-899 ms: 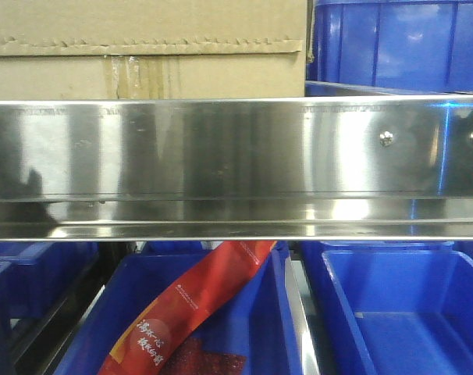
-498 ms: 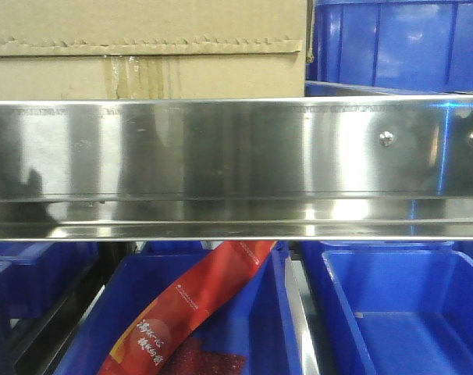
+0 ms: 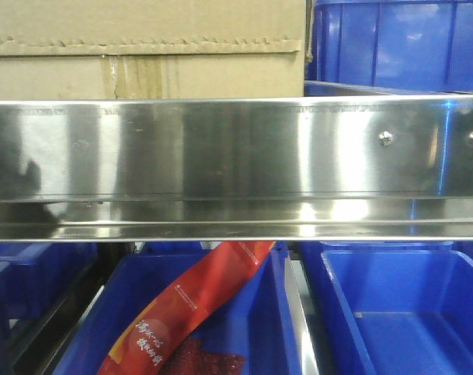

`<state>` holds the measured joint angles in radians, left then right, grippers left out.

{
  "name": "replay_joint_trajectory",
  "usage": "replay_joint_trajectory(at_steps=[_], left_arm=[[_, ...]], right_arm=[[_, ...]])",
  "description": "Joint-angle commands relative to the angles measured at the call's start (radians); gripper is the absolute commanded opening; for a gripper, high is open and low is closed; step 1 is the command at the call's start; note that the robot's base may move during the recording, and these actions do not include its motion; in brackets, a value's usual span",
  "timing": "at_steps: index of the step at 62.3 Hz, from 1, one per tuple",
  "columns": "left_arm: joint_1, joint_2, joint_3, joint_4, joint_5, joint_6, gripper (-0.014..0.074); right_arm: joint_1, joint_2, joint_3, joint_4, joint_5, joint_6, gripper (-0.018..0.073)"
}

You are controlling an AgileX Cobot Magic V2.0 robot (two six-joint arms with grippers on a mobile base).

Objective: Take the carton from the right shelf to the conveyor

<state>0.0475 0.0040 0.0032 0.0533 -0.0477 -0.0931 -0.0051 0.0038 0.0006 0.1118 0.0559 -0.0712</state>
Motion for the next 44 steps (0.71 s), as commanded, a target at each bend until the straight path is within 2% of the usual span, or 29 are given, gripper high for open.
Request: replay_joint_trajectory(at_steps=[1, 5, 10, 14, 19, 25, 28, 34, 38, 40, 44], left_arm=[[-0.001, -0.004, -0.003, -0.005, -0.088, 0.006, 0.0003], [-0.001, -0.004, -0.009, -0.001, -0.095, 0.006, 0.0003], [-0.001, -0.004, -0.08, 0.006, -0.045, 0.006, 0.0006], [-0.001, -0.004, -0.174, 0.031, 0.055, 0.006, 0.0027], [-0.001, 0.014, -0.287, 0.078, 0.183, 0.008, 0.0102], [-0.001, 0.084, -0.429, 0.09, 0.315, 0.008, 0.023], [-0.001, 0.117, -0.48, 0.085, 0.333, 0.008, 0.0276], [-0.005, 0.192, -0.542, 0.073, 0.302, 0.008, 0.0359], [-0.019, 0.227, -0.559, 0.017, 0.254, 0.008, 0.0382], [-0.03, 0.243, -0.568, 0.012, 0.247, 0.008, 0.0388], [-0.049, 0.289, -0.607, 0.012, 0.263, 0.008, 0.0403]], right_arm=[[-0.004, -0.004, -0.001, 0.0, -0.114, -0.007, -0.0069], [-0.004, -0.004, -0.001, 0.006, -0.145, -0.007, -0.0069], [-0.004, -0.004, -0.076, 0.006, -0.056, -0.007, -0.0069], [-0.004, -0.004, -0.169, 0.006, 0.065, -0.007, -0.0069], [-0.001, -0.004, -0.271, 0.006, 0.18, -0.007, -0.004], [0.002, 0.033, -0.388, 0.026, 0.252, -0.007, 0.013], [0.006, 0.064, -0.425, 0.051, 0.259, -0.007, 0.0225], [0.006, 0.117, -0.47, 0.084, 0.259, -0.007, 0.0447], [0.006, 0.149, -0.483, 0.084, 0.279, -0.007, 0.0543], [0.006, 0.165, -0.492, 0.084, 0.297, -0.007, 0.0566], [0.007, 0.204, -0.529, 0.086, 0.343, -0.007, 0.0558]])
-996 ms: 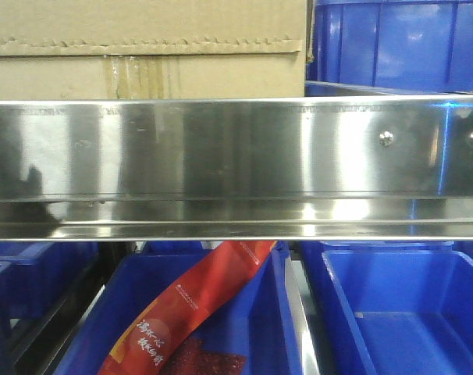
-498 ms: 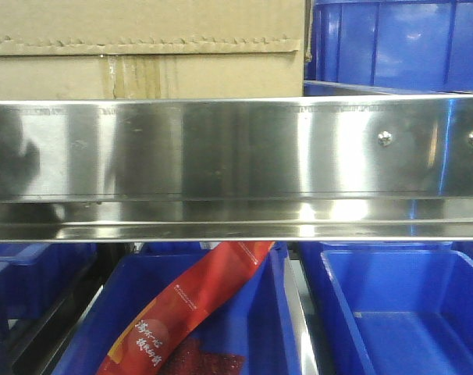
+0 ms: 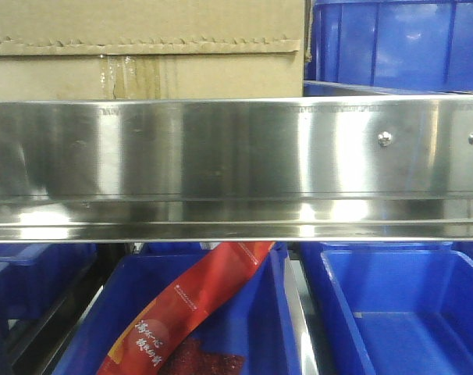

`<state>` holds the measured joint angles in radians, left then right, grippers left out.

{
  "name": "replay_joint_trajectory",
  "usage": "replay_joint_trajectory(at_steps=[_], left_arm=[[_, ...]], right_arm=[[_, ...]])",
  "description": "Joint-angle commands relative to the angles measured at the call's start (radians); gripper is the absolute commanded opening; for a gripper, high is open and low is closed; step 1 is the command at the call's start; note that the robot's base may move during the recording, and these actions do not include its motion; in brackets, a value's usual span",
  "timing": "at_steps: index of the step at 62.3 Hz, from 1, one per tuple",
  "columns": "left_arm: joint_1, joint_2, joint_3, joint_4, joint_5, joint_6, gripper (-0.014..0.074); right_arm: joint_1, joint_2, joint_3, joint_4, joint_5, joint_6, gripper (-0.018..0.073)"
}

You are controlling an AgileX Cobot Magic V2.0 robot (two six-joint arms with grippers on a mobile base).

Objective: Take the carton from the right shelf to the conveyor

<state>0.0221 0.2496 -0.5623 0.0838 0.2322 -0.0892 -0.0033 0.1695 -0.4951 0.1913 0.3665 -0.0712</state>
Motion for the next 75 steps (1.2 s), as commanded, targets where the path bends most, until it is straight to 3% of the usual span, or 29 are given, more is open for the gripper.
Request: replay_joint_trajectory(at_steps=[1, 11, 24, 29, 43, 54, 61, 67, 75], left_arm=[[-0.028, 0.06, -0.057, -0.016, -0.005, 0.009, 0.0405], [-0.103, 0.215, -0.253, -0.008, 0.159, 0.138, 0.0403], [-0.248, 0.489, -0.582, -0.028, 0.479, 0.138, 0.0403], [-0.272, 0.608, -0.704, -0.028, 0.585, 0.135, 0.0403], [-0.274, 0.905, -1.056, -0.022, 0.801, 0.051, 0.0403], [-0.274, 1.101, -1.293, 0.066, 0.981, -0.013, 0.0403], [-0.273, 1.212, -1.418, 0.12, 0.989, -0.02, 0.0403], [-0.246, 1.281, -1.49, 0.094, 0.989, -0.025, 0.0403], [-0.181, 1.345, -1.547, -0.005, 0.989, -0.025, 0.0403]], right_arm=[[0.007, 0.051, -0.047, 0.007, 0.045, -0.007, 0.0558], [0.05, 0.167, -0.204, 0.027, 0.093, -0.017, 0.0558], [0.196, 0.416, -0.468, 0.086, 0.154, -0.04, 0.0558], [0.259, 0.526, -0.577, 0.086, 0.213, -0.04, 0.0558], [0.407, 0.901, -0.966, 0.084, 0.451, -0.04, 0.0558], [0.423, 1.189, -1.33, 0.008, 0.699, 0.012, 0.0558], [0.423, 1.345, -1.554, -0.085, 0.848, 0.08, 0.0552], [0.425, 1.455, -1.706, -0.098, 0.855, 0.114, 0.0548], [0.453, 1.569, -1.828, -0.102, 0.855, 0.128, 0.0548]])
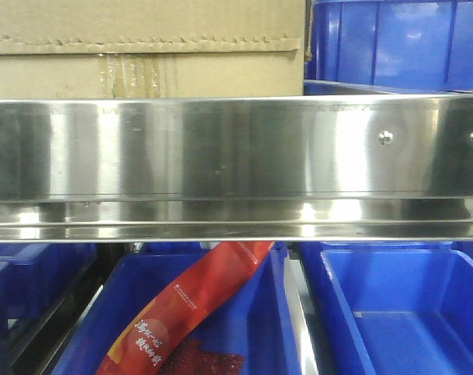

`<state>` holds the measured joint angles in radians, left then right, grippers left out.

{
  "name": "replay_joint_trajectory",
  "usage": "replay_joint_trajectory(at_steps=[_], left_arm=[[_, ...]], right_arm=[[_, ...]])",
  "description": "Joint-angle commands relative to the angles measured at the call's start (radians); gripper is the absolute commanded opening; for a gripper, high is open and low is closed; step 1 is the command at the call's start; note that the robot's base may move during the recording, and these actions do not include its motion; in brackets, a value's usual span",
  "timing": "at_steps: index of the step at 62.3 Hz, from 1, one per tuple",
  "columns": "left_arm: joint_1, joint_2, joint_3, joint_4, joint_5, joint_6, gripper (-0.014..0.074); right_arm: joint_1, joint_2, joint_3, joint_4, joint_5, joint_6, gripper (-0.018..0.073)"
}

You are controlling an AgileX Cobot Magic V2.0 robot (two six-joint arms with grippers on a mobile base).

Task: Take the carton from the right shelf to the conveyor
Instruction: 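Lift the carton with both grippers and pull it off the shelf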

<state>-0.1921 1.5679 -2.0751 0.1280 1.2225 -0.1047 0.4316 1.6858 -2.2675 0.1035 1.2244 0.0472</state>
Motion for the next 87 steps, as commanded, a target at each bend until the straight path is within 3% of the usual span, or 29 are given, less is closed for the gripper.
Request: replay_joint_trajectory(at_steps=[1, 18, 45, 50, 54, 55, 60, 64, 68, 87], left_arm=[[0.042, 0.035, -0.035, -0.054, -0.001, -0.01, 0.0403], [0.129, 0.128, -0.035, -0.064, -0.001, 0.0, 0.0403], [0.13, 0.242, -0.033, -0.056, -0.001, 0.0, 0.0402], [0.13, 0.254, -0.033, -0.056, -0.001, 0.0, 0.0392], [0.13, 0.265, -0.033, -0.062, -0.001, 0.0, 0.0337], [0.13, 0.271, -0.033, -0.07, -0.001, 0.0, 0.0298], [0.13, 0.28, -0.033, -0.077, -0.001, 0.0, 0.0129], [0.13, 0.281, -0.033, -0.077, -0.001, 0.0, -0.0029], [0.13, 0.281, -0.033, -0.073, -0.001, 0.0, -0.0004], [0.118, 0.196, -0.033, -0.073, -0.001, 0.0, -0.0016]], right_arm=[[0.021, 0.068, -0.067, -0.014, -0.003, 0.01, 0.0548], [0.028, 0.202, -0.112, -0.091, -0.003, 0.066, 0.0548], [0.028, 0.312, -0.112, -0.115, -0.003, 0.066, 0.0544], [0.028, 0.324, -0.112, -0.115, -0.003, 0.066, 0.0483], [0.028, 0.333, -0.112, -0.115, -0.003, 0.066, 0.0364], [0.028, 0.335, -0.112, -0.115, -0.003, 0.066, 0.0281], [0.028, 0.335, -0.112, -0.115, -0.003, 0.066, 0.0045], [0.028, 0.335, -0.112, -0.115, -0.003, 0.066, -0.0098], [0.028, 0.335, -0.112, -0.118, -0.003, 0.066, -0.0058], [0.028, 0.255, -0.116, -0.12, -0.003, 0.066, -0.006]])
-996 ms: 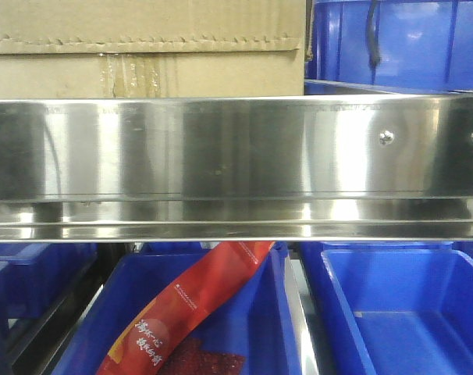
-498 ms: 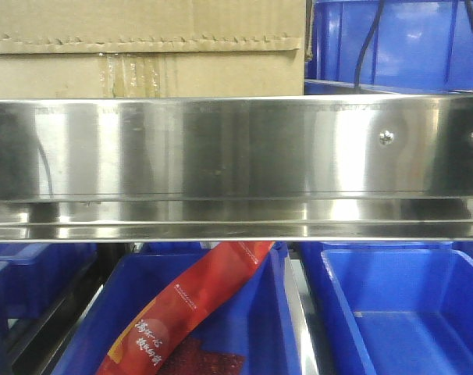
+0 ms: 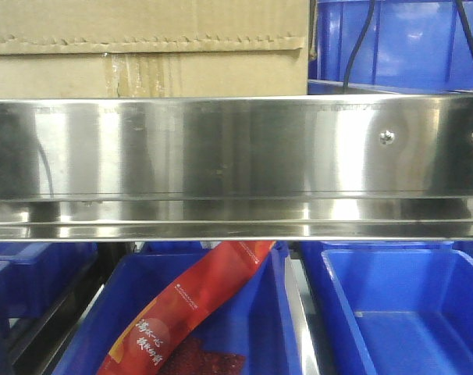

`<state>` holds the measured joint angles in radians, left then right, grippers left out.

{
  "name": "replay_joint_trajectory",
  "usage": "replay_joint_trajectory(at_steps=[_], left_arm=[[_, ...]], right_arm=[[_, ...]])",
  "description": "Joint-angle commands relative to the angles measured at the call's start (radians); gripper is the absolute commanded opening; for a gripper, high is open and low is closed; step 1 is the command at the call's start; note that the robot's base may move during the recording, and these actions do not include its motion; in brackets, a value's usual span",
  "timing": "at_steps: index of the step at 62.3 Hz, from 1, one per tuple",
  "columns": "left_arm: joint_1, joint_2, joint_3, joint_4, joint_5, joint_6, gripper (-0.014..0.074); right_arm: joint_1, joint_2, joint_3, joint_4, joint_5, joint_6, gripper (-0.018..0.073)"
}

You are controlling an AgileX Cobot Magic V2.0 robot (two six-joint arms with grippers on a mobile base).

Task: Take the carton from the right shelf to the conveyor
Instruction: 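Lift the carton with both grippers and pull it off the shelf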

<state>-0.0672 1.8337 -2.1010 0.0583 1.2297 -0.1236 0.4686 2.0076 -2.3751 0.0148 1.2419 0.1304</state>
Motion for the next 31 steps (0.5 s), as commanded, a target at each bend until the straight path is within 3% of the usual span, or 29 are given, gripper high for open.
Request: replay_joint_trajectory(at_steps=[1, 19, 31], left_arm=[[-0.009, -0.08, -0.007, -0.004, -0.009, 0.019, -0.0016], [-0.099, -0.271, -0.007, -0.004, -0.009, -0.01, -0.0016], [-0.214, -0.349, 0.021, 0.042, -0.009, -0.106, -0.0016]], right_arm=[[-0.009, -0.076, -0.008, -0.031, -0.021, -0.017, -0.006], [-0.007, -0.27, 0.014, -0.031, -0.021, -0.017, -0.006], [-0.007, -0.421, 0.22, -0.031, -0.021, -0.039, -0.006]])
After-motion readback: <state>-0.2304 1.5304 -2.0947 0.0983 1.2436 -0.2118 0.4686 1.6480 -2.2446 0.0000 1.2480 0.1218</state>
